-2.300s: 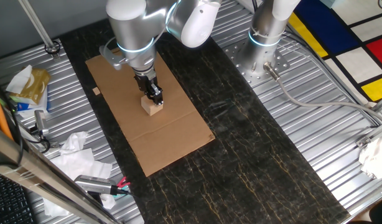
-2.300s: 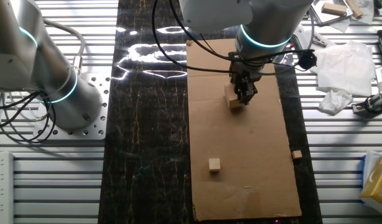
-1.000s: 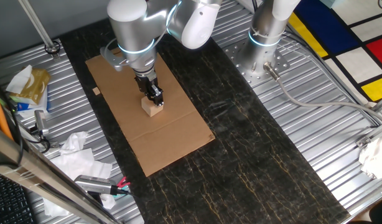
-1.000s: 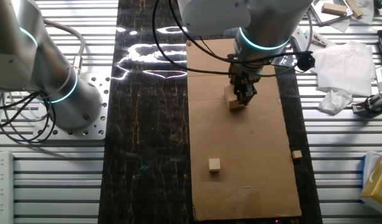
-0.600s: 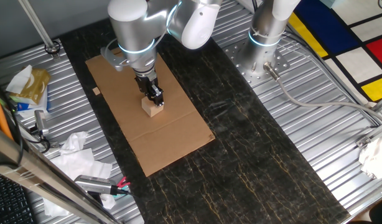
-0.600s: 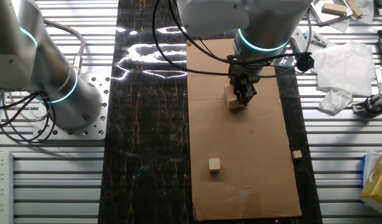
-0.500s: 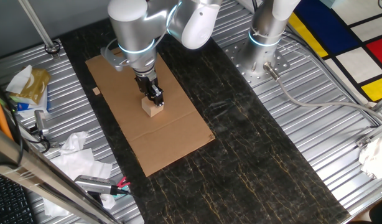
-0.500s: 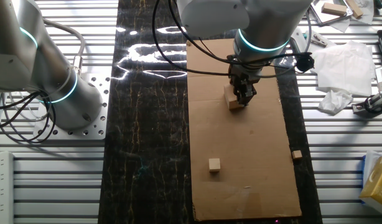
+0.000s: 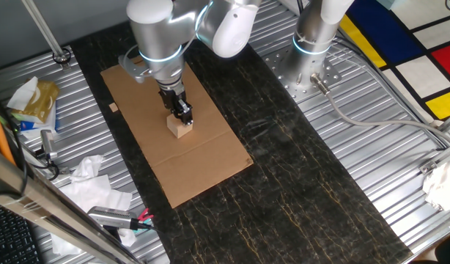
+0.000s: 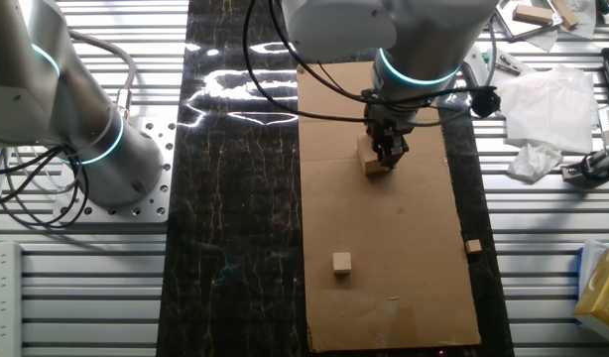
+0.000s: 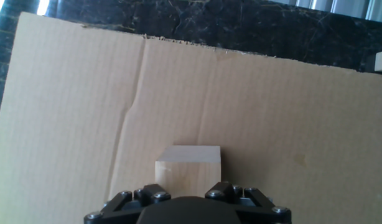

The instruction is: Grab the block and place it at the designated location

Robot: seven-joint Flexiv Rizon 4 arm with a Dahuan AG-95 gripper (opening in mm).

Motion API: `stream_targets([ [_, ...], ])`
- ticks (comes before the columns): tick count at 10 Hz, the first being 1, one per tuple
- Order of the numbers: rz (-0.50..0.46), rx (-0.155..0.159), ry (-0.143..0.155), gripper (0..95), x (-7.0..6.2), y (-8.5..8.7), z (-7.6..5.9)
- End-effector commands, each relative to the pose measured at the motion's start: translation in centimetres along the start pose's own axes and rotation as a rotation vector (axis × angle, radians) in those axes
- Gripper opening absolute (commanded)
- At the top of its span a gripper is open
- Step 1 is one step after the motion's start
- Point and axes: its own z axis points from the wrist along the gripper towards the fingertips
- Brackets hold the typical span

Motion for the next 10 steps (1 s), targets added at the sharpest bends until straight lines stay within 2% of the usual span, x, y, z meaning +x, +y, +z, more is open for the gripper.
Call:
stream_targets([
  [1, 0.0, -0.006, -0.004, 57.0, 0.0, 0.0, 0.0],
  [5, -0.003, -0.002, -0.015, 57.0, 0.0, 0.0, 0.0],
  [6, -0.002, -0.002, -0.015, 76.0, 0.0, 0.0, -0.1],
  [10, -0.006, 0.002, -0.012, 76.0, 0.0, -0.1, -1.5],
])
